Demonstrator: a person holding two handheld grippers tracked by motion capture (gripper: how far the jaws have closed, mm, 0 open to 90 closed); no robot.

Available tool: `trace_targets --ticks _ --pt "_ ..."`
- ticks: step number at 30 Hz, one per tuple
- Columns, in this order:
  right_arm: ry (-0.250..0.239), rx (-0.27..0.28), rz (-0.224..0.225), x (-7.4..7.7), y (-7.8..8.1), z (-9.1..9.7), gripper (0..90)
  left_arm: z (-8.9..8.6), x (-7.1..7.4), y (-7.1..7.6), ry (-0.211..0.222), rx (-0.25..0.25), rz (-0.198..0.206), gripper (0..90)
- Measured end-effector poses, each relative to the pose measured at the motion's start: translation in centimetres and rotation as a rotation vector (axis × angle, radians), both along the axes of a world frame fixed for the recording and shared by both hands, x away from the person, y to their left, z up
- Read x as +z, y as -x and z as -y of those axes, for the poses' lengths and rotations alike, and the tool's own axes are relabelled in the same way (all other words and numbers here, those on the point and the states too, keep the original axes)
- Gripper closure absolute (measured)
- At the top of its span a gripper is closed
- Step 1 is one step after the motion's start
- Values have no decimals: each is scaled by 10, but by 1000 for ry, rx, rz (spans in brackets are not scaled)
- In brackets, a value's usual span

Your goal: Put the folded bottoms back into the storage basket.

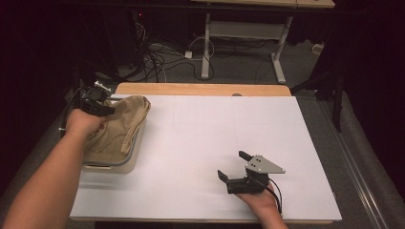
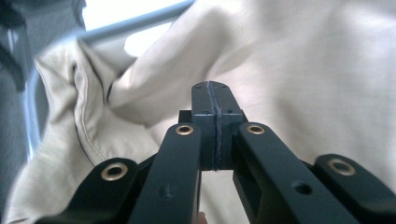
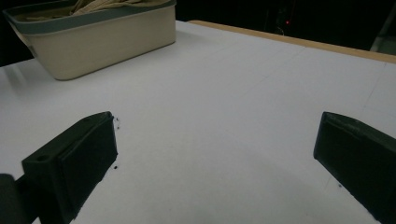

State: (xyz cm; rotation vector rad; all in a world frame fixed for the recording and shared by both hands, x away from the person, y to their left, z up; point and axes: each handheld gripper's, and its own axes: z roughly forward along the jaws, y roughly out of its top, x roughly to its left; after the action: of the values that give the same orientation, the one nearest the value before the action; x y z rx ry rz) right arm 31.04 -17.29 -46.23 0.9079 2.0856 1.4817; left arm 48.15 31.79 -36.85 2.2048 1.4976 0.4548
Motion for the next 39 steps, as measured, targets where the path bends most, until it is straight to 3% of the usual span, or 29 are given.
trace_targets --ticks 2,5,9,14,18,23,27,28,31,37,39 --pt "0 -4 6 1 0 1 2 7 6 0 11 -37 2 877" --pt "0 -2 6 1 0 1 2 19 2 -5 8 -83 -5 876" --pt "5 -2 3 -1 0 1 3 35 -20 -17 20 -108 -39 876" --pt "16 2 -12 -6 -3 0 3 49 -45 -30 39 -97 -57 876" --pt "32 3 -9 -8 -3 -2 4 50 -53 -37 63 -85 -66 876" --pt "31 1 -10 -9 -2 -2 7 51 -64 -42 41 -95 -87 876" --pt "36 5 0 -10 -2 -4 8 54 -82 -47 65 -109 -146 876" --pt "37 8 4 -9 -2 -5 7 54 -84 -46 83 -112 -120 876" --pt "49 11 15 -10 -1 -9 7 52 -85 -46 107 -108 -111 877" --pt "63 21 8 -11 -1 -13 7 51 -85 -44 114 -97 -108 877" --pt "62 20 13 -11 -1 -12 7 51 -83 -44 99 -90 -115 876"
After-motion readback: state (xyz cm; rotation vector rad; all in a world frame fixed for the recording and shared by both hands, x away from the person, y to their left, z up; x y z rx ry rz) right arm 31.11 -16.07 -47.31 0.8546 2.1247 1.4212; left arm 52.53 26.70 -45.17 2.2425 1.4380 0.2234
